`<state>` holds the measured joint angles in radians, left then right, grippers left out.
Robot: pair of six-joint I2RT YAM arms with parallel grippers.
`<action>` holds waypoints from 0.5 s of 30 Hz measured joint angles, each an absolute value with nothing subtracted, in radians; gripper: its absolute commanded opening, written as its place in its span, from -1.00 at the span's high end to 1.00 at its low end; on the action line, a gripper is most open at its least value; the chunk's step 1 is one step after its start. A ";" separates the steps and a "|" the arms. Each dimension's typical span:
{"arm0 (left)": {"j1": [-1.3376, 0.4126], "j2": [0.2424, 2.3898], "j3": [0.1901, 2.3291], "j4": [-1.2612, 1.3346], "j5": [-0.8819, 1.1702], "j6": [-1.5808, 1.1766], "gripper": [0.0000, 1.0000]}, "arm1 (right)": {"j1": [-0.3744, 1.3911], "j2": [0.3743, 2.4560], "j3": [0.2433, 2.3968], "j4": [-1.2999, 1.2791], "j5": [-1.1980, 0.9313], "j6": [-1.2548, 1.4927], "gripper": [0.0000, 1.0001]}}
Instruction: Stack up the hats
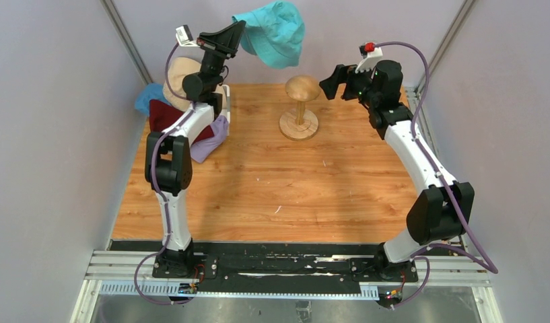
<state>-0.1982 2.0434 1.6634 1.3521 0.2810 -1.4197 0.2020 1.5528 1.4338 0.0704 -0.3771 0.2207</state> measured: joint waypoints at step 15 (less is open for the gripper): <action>-0.326 2.222 1.895 1.385 0.270 -1.468 1.00 | 0.107 1.533 1.430 0.023 -0.242 0.186 -0.94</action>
<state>-0.3264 2.2223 1.8946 1.3853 0.2695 -1.4677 0.1070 1.5330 1.4303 0.0227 -0.2417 0.1860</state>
